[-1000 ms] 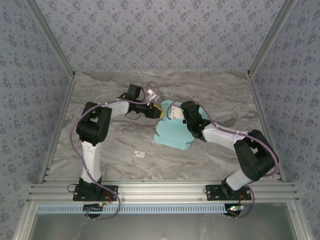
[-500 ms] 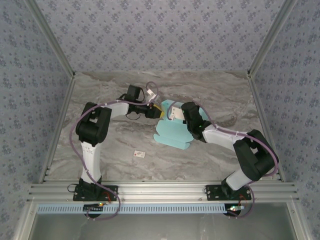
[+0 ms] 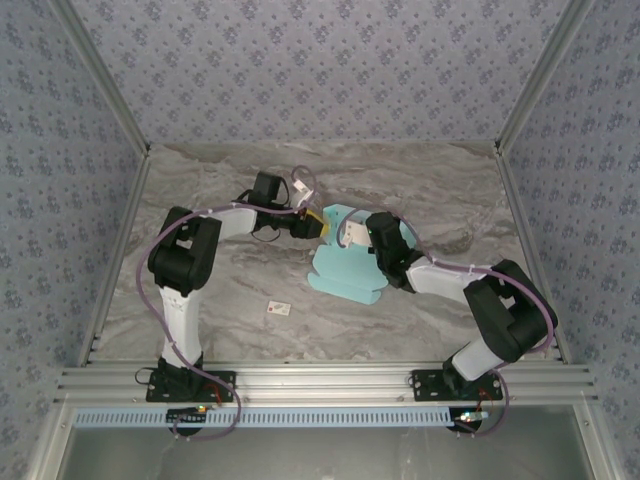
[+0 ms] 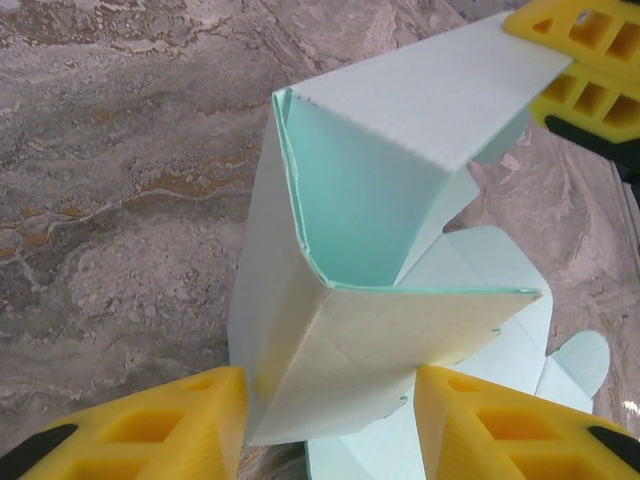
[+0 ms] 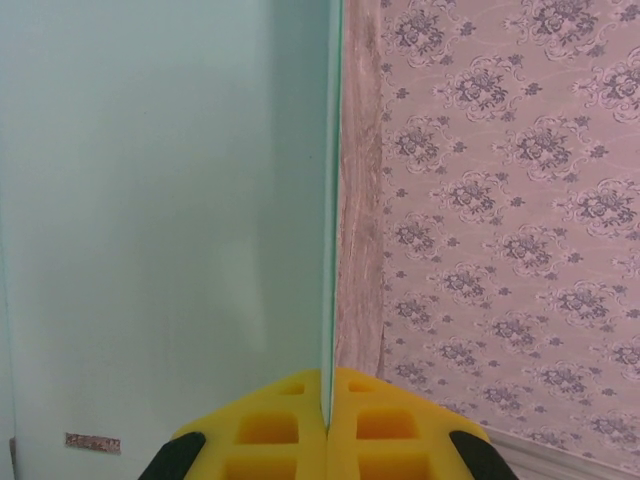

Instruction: Fold the paper box

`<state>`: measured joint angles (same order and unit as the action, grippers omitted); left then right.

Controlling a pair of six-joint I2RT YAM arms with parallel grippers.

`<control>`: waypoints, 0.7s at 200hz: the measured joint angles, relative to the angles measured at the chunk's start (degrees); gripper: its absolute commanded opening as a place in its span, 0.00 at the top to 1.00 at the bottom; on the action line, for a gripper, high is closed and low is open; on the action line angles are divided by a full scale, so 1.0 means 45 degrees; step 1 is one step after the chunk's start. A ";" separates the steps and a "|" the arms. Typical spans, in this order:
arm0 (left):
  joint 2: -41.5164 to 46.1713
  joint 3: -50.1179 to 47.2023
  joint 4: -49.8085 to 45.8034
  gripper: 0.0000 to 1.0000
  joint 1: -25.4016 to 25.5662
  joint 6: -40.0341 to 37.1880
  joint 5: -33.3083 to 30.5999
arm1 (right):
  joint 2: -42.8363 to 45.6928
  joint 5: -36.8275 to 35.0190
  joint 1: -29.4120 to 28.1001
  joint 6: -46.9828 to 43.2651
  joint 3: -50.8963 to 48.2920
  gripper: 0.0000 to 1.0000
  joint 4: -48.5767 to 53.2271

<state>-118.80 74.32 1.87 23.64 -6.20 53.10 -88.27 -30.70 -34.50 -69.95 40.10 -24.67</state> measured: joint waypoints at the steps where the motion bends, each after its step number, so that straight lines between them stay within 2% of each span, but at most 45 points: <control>1: 0.0000 0.0000 -0.0024 0.53 0.0000 -0.0005 0.0000 | 0.0000 0.0000 0.0000 -0.0005 0.0000 1.00 -0.0005; 31: 0.0000 0.0321 -0.0743 0.53 0.0005 -0.0389 0.0005 | 0.0000 0.0000 0.0000 0.0000 0.0000 1.00 -0.0010; 93: -0.0005 0.0670 -0.0913 0.52 0.0092 -0.0670 0.0053 | 0.0000 -0.0005 -0.0015 0.0000 0.0000 1.00 -0.0010; 140: -0.0005 0.0738 -0.0976 0.56 0.0364 -0.0748 -0.0044 | 0.0000 -0.0078 -0.0049 -0.0005 0.0000 1.00 -0.0010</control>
<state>-118.83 77.65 -2.52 25.28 -9.56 52.90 -88.27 -31.05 -34.72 -69.97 40.10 -24.71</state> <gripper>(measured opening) 0.454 0.062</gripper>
